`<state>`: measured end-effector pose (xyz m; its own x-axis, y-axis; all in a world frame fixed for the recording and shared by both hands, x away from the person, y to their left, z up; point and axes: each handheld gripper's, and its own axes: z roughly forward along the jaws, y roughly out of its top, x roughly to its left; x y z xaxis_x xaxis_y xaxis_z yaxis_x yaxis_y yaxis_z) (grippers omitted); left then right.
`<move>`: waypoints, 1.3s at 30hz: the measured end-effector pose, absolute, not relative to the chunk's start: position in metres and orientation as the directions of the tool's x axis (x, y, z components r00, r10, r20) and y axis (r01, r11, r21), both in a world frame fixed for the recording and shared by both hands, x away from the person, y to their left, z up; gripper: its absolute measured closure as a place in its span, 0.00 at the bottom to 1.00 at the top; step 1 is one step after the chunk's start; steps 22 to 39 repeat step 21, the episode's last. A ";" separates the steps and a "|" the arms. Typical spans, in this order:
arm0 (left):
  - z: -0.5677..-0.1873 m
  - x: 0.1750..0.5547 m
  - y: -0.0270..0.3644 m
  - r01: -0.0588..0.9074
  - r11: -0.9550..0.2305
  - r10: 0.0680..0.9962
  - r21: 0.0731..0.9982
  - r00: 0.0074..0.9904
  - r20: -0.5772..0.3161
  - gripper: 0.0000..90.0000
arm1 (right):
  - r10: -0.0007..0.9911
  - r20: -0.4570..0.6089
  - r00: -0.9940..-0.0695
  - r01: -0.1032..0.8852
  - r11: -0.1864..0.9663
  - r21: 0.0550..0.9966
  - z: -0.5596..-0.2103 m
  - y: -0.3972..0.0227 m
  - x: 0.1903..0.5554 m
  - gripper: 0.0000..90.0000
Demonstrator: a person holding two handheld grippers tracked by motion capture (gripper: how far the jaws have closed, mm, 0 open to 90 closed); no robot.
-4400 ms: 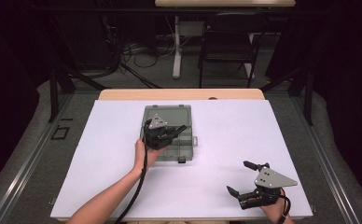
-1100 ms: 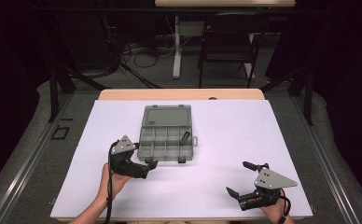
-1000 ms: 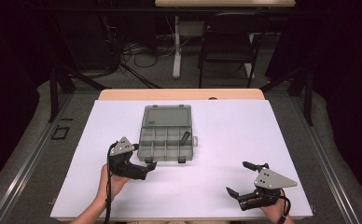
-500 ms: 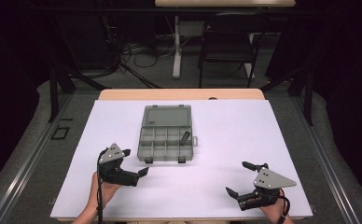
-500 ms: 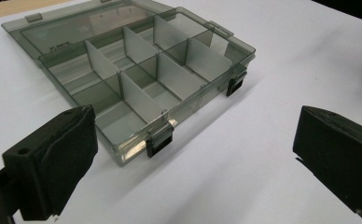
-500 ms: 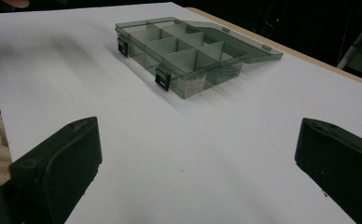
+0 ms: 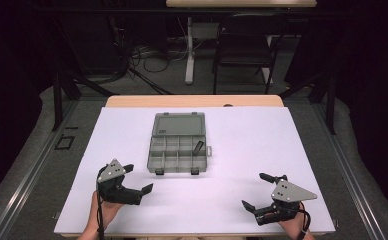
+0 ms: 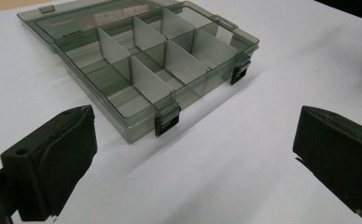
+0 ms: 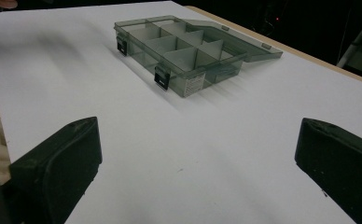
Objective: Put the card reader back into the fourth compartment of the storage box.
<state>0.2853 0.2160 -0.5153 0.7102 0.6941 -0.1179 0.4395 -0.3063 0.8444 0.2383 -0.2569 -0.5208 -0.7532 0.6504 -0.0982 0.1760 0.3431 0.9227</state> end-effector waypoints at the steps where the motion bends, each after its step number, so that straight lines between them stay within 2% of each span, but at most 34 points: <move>1: -0.516 0.284 0.217 0.439 -0.306 0.694 0.845 0.710 -0.117 0.00 | 0.650 -0.098 -0.753 0.176 0.343 0.923 -0.521 -0.257 0.238 0.00; 9: -0.521 0.273 0.225 0.415 -0.304 0.699 0.857 0.709 -0.096 0.00 | 0.650 -0.098 -0.753 0.176 0.343 0.922 -0.521 -0.257 0.238 0.00; 17: -0.532 0.262 0.232 0.442 -0.307 0.703 0.843 0.703 -0.112 0.00 | 0.651 -0.100 -0.752 0.176 0.344 0.922 -0.521 -0.257 0.238 0.00; 39: -0.531 0.262 0.231 0.432 -0.308 0.701 0.848 0.706 -0.105 0.00 | 0.651 -0.102 -0.752 0.174 0.345 0.922 -0.521 -0.257 0.238 0.00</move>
